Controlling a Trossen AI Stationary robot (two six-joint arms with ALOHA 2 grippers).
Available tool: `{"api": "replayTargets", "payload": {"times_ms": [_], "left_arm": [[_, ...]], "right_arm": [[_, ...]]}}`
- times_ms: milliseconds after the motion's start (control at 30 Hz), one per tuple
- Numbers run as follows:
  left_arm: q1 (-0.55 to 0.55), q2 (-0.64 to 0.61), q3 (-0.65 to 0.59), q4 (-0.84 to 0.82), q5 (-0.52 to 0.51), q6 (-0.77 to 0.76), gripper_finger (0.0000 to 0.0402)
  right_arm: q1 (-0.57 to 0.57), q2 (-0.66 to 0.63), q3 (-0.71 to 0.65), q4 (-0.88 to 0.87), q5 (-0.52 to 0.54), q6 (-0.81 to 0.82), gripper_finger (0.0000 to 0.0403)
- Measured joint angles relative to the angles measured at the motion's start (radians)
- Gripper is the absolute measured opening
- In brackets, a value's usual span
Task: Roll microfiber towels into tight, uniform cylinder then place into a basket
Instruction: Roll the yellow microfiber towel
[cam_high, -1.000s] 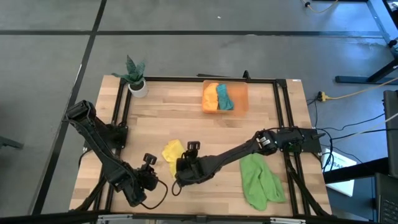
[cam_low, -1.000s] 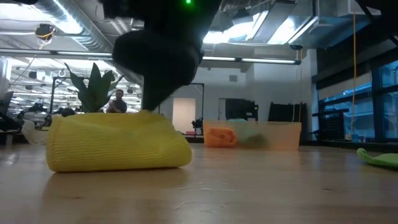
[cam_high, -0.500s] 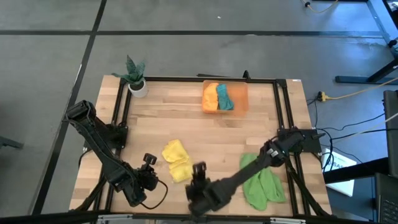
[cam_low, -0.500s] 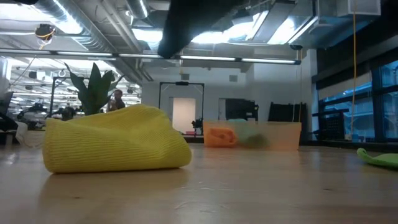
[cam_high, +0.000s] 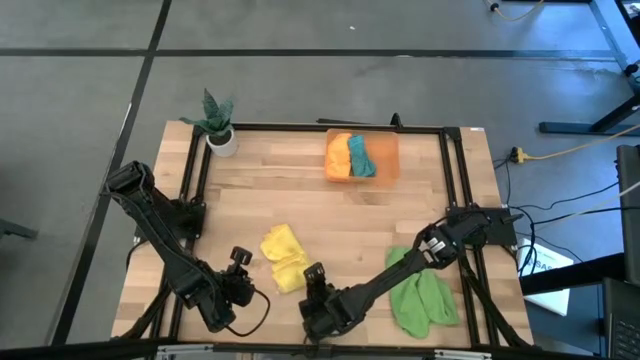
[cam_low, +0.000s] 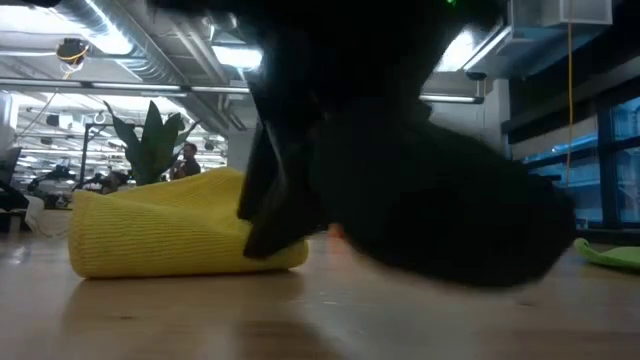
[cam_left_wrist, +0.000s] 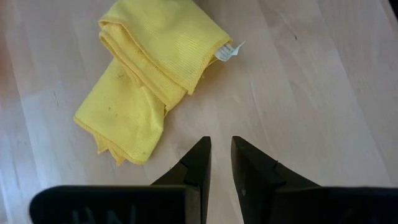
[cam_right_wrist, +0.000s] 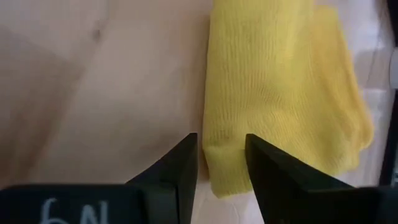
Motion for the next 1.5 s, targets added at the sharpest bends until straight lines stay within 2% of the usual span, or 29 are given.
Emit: {"api": "replayTargets", "payload": {"times_ms": [267,433,533,700,733,867,1167,1267,1500], "left_arm": [[0.000,0.000,0.000,0.001,0.000,-0.001,0.0055],[0.000,0.000,0.000,0.010,0.000,-0.002,0.0055],[0.000,0.000,0.000,0.014,0.000,-0.002,0.0055],[0.000,0.000,0.000,0.017,0.000,-0.002,0.0055],[0.000,0.000,0.000,0.017,0.000,-0.002,0.0055],[0.000,0.000,0.000,0.017,-0.002,-0.001,0.0055],[0.005,0.000,-0.071,0.031,-0.093,-0.001,0.0055],[0.017,0.000,-0.118,0.093,-0.139,0.007,0.0055],[0.065,0.000,-0.295,0.362,-0.134,0.117,0.0055]], "right_arm": [[-0.029,-0.004,-0.064,0.048,0.001,0.010,0.0135],[-0.056,-0.007,-0.065,0.052,-0.046,0.102,0.0133],[-0.069,-0.009,-0.064,0.054,-0.101,0.155,0.0111],[-0.076,-0.008,-0.064,0.061,-0.150,0.185,0.0021],[-0.077,-0.008,-0.065,0.061,-0.155,0.186,0.0013],[-0.083,-0.005,-0.034,0.028,-0.226,0.190,0.0008],[-0.066,0.006,0.142,-0.130,-0.352,0.223,0.0003],[-0.064,0.006,0.170,-0.144,-0.374,0.213,0.0002],[-0.063,0.004,0.213,-0.170,-0.389,0.209,0.0001]]}}
